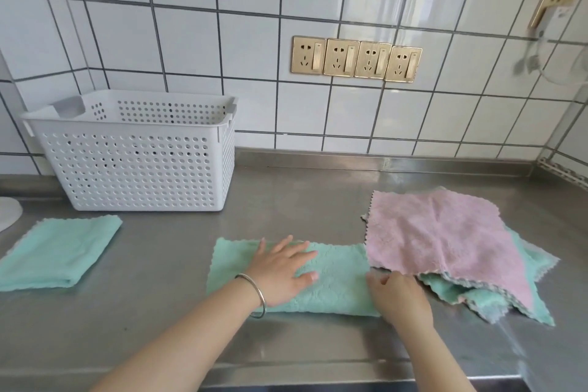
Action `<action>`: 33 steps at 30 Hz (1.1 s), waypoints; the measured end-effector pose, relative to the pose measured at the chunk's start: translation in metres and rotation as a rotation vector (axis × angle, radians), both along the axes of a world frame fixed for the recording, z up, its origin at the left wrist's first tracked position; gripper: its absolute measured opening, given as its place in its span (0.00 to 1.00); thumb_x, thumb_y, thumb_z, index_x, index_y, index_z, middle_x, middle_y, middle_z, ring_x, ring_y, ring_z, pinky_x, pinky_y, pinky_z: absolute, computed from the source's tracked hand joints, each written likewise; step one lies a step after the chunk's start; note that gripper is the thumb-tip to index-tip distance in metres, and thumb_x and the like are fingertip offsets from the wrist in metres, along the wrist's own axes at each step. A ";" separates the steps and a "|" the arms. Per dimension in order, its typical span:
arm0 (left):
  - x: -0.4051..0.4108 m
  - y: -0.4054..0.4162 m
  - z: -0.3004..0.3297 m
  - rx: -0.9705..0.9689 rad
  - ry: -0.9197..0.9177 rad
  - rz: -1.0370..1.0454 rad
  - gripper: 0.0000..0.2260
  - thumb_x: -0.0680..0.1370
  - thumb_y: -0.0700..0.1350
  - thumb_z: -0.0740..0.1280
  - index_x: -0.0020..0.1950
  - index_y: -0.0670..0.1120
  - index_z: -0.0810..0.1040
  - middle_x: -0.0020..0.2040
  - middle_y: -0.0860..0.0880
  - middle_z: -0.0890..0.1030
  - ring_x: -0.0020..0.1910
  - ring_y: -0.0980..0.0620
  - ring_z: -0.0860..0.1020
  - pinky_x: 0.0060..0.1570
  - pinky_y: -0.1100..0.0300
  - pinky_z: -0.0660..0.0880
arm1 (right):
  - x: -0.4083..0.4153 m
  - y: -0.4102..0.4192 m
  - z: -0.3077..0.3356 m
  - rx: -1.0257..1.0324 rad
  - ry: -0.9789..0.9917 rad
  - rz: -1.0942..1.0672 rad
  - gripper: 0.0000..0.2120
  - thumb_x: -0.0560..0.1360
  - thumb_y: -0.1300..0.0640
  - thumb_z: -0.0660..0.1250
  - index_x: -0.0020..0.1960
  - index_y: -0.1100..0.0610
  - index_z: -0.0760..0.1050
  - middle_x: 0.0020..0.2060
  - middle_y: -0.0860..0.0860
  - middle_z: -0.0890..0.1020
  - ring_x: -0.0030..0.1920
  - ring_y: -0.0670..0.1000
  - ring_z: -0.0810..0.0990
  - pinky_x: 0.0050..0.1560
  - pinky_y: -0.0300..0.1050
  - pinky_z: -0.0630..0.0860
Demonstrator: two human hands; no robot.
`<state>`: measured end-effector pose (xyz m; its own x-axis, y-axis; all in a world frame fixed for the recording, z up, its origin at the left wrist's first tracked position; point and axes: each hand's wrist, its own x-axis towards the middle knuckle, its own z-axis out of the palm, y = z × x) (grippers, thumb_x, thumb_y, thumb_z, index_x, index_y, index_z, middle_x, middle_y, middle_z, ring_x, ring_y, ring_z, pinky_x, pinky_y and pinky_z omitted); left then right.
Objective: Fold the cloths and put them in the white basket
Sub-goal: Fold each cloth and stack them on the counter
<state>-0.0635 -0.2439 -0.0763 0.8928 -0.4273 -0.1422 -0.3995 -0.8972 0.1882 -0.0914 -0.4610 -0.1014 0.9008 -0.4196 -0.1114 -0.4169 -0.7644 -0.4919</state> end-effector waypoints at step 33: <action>-0.004 0.081 0.032 -0.708 0.117 0.765 0.16 0.80 0.43 0.58 0.65 0.36 0.72 0.57 0.41 0.79 0.52 0.45 0.79 0.50 0.57 0.72 | -0.022 0.141 -0.003 -0.188 -0.503 0.725 0.32 0.61 0.68 0.70 0.64 0.55 0.72 0.66 0.53 0.74 0.65 0.53 0.75 0.52 0.40 0.79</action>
